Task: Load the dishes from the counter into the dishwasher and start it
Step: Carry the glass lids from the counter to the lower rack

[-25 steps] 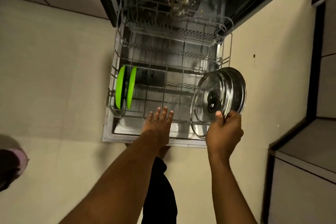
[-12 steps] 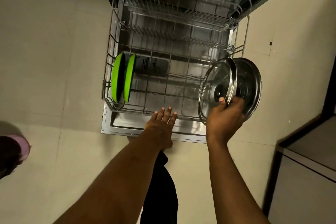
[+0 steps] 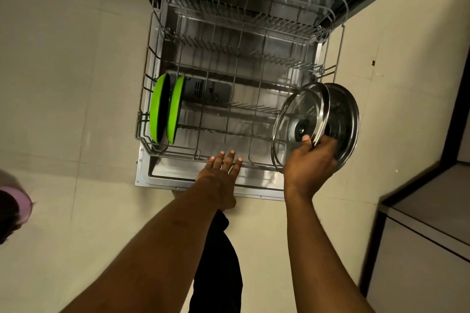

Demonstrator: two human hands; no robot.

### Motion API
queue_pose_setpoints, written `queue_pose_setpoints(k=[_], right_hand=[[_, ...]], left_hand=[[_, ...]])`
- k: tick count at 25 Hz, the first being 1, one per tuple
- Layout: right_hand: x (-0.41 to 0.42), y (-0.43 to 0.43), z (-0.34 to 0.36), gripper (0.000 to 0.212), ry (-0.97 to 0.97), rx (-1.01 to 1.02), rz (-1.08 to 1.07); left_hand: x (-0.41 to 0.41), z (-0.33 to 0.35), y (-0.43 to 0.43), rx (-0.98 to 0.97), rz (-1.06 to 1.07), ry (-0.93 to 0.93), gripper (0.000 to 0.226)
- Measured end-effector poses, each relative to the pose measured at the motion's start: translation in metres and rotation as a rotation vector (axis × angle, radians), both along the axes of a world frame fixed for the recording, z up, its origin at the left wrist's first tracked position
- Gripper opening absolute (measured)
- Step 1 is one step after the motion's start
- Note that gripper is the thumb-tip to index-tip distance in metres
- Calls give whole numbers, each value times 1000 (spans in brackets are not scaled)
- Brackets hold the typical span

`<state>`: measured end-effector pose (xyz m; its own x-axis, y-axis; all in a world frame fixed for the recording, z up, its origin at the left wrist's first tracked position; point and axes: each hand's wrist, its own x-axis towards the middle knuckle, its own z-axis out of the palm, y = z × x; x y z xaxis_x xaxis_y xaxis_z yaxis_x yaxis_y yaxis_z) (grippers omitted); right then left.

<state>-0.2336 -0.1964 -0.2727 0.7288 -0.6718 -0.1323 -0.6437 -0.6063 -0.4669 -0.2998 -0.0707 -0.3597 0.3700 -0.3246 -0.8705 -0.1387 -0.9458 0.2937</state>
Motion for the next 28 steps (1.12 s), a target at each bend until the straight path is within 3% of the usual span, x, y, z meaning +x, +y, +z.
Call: queue_pose_setpoints(k=[12, 21, 28], right_hand=[[3, -12, -1, 24, 38, -107, 80], [-9, -18, 2, 23, 18, -49, 111], [40, -25, -3, 32, 192, -78, 194]], left_hand=[[4, 2, 1, -26, 11, 17, 101], [6, 2, 1, -20, 10, 45, 100], [5, 2, 1, -24, 10, 35, 101]])
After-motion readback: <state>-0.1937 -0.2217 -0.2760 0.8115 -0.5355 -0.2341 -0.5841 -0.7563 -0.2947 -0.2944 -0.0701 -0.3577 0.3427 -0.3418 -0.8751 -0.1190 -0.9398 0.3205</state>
